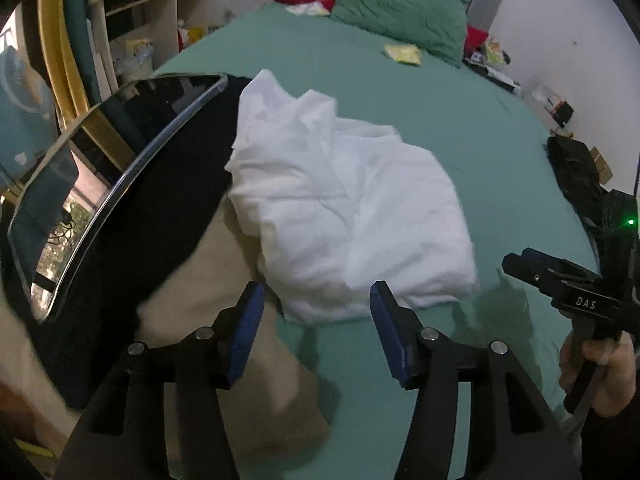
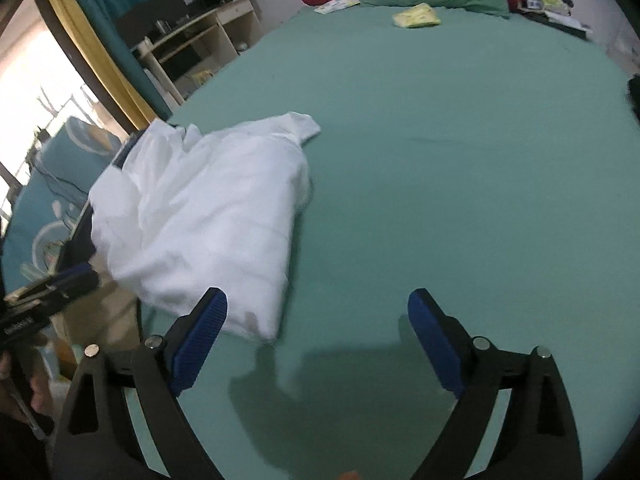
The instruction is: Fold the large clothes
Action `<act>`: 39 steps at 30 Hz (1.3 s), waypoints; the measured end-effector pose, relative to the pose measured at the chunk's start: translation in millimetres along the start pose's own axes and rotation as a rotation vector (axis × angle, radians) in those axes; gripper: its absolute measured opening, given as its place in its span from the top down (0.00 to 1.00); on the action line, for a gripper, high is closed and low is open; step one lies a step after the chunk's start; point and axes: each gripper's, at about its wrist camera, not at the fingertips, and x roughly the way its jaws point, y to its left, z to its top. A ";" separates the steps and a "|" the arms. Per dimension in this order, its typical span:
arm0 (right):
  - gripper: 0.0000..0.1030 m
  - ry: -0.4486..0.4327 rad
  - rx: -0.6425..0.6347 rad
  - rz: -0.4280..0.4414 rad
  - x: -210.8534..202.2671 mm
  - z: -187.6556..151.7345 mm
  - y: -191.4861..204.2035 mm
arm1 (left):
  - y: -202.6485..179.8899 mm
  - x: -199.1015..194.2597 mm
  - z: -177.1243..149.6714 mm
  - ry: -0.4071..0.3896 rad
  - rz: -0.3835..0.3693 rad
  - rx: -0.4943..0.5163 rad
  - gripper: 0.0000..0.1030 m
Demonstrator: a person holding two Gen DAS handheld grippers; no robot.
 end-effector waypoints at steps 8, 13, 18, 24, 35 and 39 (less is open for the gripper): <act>0.11 0.005 0.011 -0.060 -61.8 -47.7 -17.7 | -44.4 -44.3 -42.7 -0.040 -0.027 0.019 0.43; 0.11 -0.015 0.017 -0.091 -103.5 -72.4 -23.8 | -77.9 -68.9 -62.2 -0.073 -0.033 0.044 0.43; 0.11 -0.056 0.011 -0.117 -147.3 -92.9 -31.6 | -112.1 -97.6 -75.6 -0.120 -0.055 0.067 0.43; 0.11 -0.127 -0.009 -0.161 -201.7 -105.1 -38.5 | -153.5 -136.0 -84.7 -0.187 -0.105 0.098 0.43; 0.09 -0.348 -0.036 -0.279 -300.5 -92.0 -41.8 | -223.8 -206.9 -75.5 -0.427 -0.097 0.232 0.40; 0.03 -0.414 -0.064 -0.298 -328.4 -85.0 -37.6 | -239.0 -228.2 -71.0 -0.513 -0.092 0.256 0.37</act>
